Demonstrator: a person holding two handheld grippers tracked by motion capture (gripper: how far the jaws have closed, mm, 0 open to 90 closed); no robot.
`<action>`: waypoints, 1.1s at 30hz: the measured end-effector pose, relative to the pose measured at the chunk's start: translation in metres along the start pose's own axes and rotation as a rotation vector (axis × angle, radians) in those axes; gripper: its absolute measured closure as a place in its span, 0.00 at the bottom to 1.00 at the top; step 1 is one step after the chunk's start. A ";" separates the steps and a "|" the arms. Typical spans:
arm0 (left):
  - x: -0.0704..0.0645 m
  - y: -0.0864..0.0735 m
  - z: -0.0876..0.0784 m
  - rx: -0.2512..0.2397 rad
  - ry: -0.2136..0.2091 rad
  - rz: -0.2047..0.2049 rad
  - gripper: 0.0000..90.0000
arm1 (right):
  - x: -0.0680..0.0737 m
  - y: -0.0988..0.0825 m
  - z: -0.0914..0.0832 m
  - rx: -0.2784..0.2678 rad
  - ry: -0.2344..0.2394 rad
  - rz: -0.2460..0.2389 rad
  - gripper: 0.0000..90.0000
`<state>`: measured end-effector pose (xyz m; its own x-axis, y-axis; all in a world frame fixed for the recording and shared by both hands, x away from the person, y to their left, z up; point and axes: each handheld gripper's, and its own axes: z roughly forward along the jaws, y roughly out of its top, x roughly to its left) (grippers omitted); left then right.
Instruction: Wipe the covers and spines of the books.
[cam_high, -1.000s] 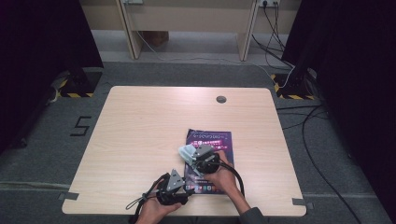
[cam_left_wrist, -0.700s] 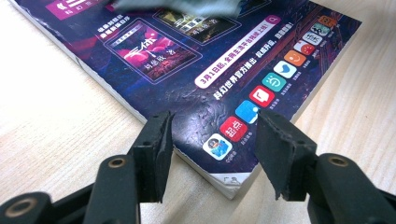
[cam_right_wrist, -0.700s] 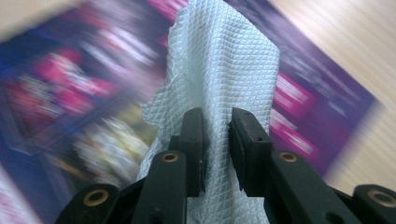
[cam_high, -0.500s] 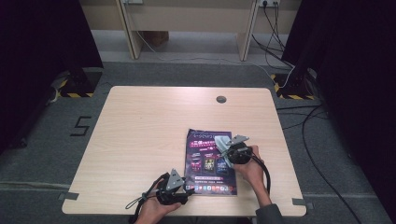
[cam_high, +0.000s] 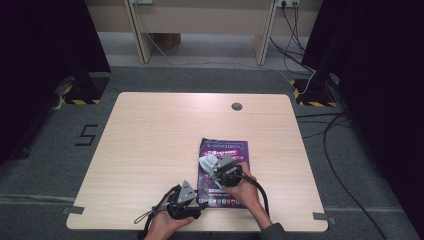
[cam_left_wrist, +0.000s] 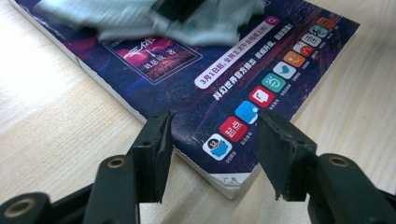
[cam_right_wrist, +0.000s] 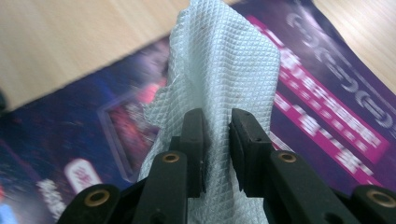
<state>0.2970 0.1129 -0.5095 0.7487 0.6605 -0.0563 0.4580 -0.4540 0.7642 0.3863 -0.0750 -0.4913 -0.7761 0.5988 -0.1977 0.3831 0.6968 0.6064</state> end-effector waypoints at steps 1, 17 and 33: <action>0.002 0.000 -0.001 0.003 -0.012 -0.013 0.48 | 0.003 0.001 0.000 -0.001 -0.006 -0.016 0.85; 0.040 -0.009 -0.038 0.024 -0.029 -0.095 0.31 | 0.010 0.004 0.001 -0.018 0.074 0.025 0.84; 0.064 -0.020 -0.049 0.032 0.082 -0.151 0.28 | 0.015 -0.008 -0.011 -0.001 0.051 -0.009 0.84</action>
<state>0.3124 0.1937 -0.4965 0.6294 0.7685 -0.1156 0.5784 -0.3639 0.7301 0.3662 -0.0753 -0.4908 -0.8039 0.5719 -0.1634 0.3759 0.7015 0.6055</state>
